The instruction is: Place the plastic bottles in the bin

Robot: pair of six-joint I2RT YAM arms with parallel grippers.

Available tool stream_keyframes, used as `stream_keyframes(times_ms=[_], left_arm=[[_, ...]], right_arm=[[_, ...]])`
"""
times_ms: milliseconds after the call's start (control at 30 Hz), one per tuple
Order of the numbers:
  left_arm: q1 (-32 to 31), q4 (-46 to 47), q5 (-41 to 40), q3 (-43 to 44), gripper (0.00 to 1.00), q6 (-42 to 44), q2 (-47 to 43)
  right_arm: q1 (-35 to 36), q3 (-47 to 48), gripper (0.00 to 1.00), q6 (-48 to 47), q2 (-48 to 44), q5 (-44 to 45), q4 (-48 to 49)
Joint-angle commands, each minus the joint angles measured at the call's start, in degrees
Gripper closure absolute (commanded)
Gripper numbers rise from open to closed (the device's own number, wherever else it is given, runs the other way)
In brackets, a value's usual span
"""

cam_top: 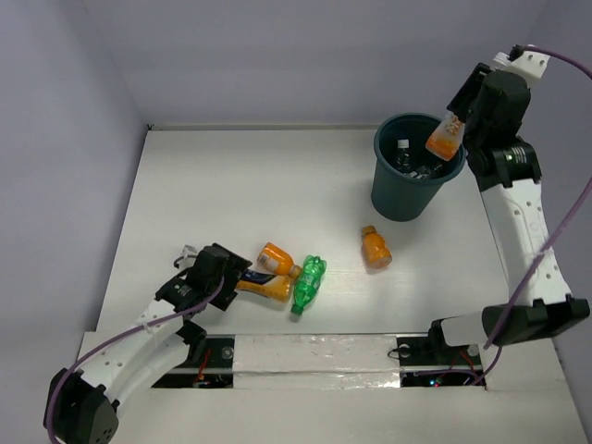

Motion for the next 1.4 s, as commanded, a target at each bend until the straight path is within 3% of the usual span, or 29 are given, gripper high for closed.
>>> stream_keyframes(times_ms=[0,133,233,267,300,433,600,900,1033,1167,1233,1267,1367], left_arm=[[0.5,2.1,-0.3,-1.6,0.01,2.0,1.5],[0.5,2.1,-0.6,-0.2,0.01,4.0,5.3],[1.0,2.7,-2.2,0.4,0.01,4.2,4.9],[1.0,2.9,-2.3,0.2,0.01,4.1,4.9],[1.0,3.2,-2.3,0.1,0.05,4.1,5.0],[1.0,3.8,-3.1,0.2,0.17,4.8,6.3],[1.0,5.0,-3.6,1.4,0.18,6.7,10.5],[1.0,0.5,-6.6,5.9,0.47,11.1,10.7],[1.0,-3.1,-3.9,10.7,0.57,18.9,8.9],[1.0,-12.9,-5.0,20.3,0.58,25.0,8.1],[1.0,-16.5,-5.7,25.0,0.59,27.0,6.1],[1.0,-17.2,-6.0,29.5,0.6,27.5,4.9],[1.0,-18.9,-7.1,40.1,0.62,29.6,5.7]], right_arm=[[-3.4,2.1,0.48,-0.8,7.7,3.9,5.3],[-4.9,4.9,0.45,2.5,13.5,1.9,2.5],[-4.9,2.6,0.25,2.7,13.1,-0.1,3.6],[-4.9,1.3,0.11,2.9,12.8,-0.8,3.6],[-4.9,0.7,0.09,3.7,12.1,-2.5,3.3],[-4.9,-4.2,0.07,6.4,5.6,-8.0,5.1],[-4.9,-10.8,0.06,10.1,-6.7,-17.0,6.7],[-4.9,-27.1,0.05,13.9,-23.5,-30.4,7.4],[-4.9,-30.4,0.05,13.3,-28.2,-31.2,4.3],[-4.9,-35.2,0.12,12.9,-32.5,-33.1,1.9],[-4.9,-37.7,0.25,13.3,-34.0,-35.6,0.8],[-4.9,-38.6,0.38,13.7,-35.6,-36.3,0.6],[-4.9,-40.9,0.59,14.3,-37.5,-37.9,-0.8]])
